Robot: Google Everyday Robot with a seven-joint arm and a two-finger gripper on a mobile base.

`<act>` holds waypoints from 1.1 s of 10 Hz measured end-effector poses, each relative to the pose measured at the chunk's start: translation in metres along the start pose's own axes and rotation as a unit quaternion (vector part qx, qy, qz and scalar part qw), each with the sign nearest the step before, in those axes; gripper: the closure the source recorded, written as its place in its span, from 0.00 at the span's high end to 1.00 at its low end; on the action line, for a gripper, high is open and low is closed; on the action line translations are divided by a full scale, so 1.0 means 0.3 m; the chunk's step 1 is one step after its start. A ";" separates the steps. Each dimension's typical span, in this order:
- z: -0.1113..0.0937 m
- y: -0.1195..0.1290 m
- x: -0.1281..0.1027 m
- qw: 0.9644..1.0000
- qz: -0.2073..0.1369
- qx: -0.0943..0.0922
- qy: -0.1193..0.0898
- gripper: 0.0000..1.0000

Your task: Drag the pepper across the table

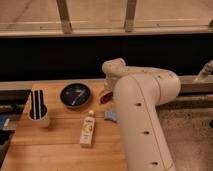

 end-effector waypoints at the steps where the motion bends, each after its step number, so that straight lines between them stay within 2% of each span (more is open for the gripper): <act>1: 0.005 -0.003 0.011 1.000 0.001 0.000 0.004 0.49; 5: -0.010 -0.047 0.036 1.000 0.019 -0.004 0.006 0.07; 6: -0.027 -0.073 0.037 1.000 0.027 -0.004 0.001 0.01; 8: -0.089 -0.160 0.028 0.999 0.048 0.000 -0.015 0.00; 11: -0.177 -0.357 0.017 0.995 0.094 0.014 -0.037 0.00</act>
